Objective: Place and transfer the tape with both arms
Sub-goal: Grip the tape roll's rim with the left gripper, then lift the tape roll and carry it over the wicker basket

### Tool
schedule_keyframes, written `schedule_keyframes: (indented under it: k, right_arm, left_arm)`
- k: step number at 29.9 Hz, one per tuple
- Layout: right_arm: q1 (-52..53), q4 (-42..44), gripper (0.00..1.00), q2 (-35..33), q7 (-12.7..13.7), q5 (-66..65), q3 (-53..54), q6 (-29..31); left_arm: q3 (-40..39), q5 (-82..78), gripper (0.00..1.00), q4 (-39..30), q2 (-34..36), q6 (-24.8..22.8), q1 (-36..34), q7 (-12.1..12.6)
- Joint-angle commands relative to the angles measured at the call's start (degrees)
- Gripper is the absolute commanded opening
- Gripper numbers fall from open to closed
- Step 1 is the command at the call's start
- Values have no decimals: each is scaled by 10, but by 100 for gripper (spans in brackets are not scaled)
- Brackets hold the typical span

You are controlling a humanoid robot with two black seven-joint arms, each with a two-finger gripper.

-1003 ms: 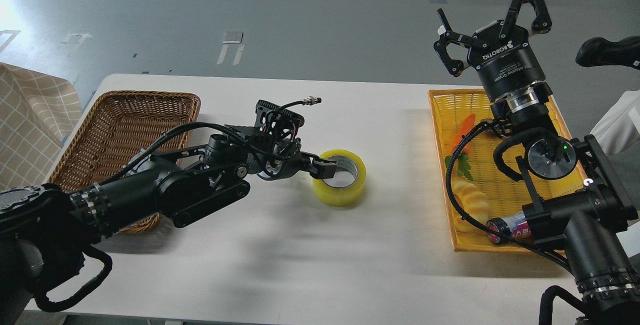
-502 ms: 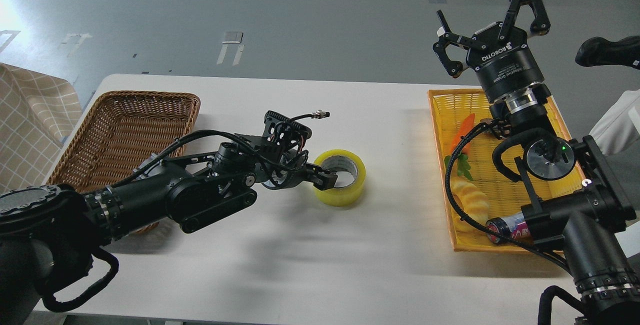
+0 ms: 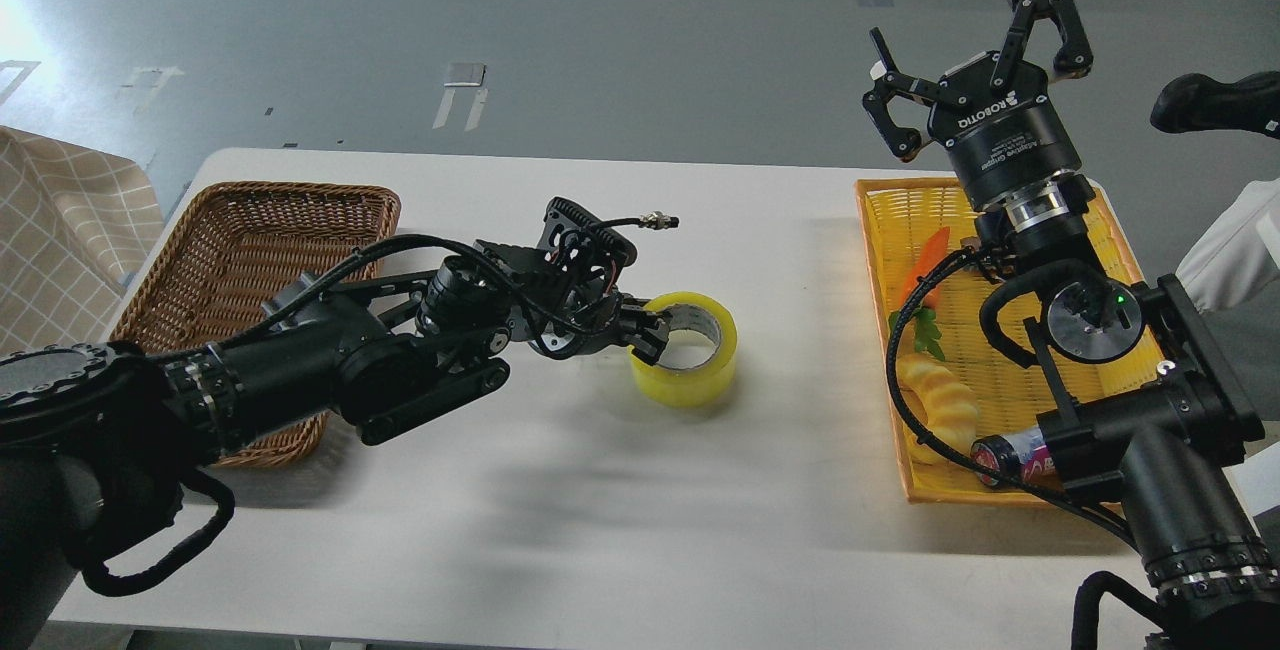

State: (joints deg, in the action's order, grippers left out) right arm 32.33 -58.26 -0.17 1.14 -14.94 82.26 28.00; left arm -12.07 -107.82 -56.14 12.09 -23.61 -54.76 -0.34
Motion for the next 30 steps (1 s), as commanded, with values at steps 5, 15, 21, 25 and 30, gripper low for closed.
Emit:
schedule_keyframes:
  k: [5,15,21,25,30]
  right_arm:
    - [0,-1,100,0,0,1,0,0]
    - [0,-1,100,-1,0,2,1,0]
    - [0,-1,100,0,0,2,0,0]
    - [0,-1,100,0,0,2,0,0]
    - [0,0,100,2,0,2,-1,0]
  left_arm:
    - [-4,8,0,-7,35,-2,-31,-7]
    - [-2,34,0,-56,187,-14,-76,-27]
    - [-3,34,0,-68,278,-18,-75,-49]
    - [-4,35,0,-71,321,-18,-75,-59]
    - [-4,35,0,-71,372,-17,-73,-75]
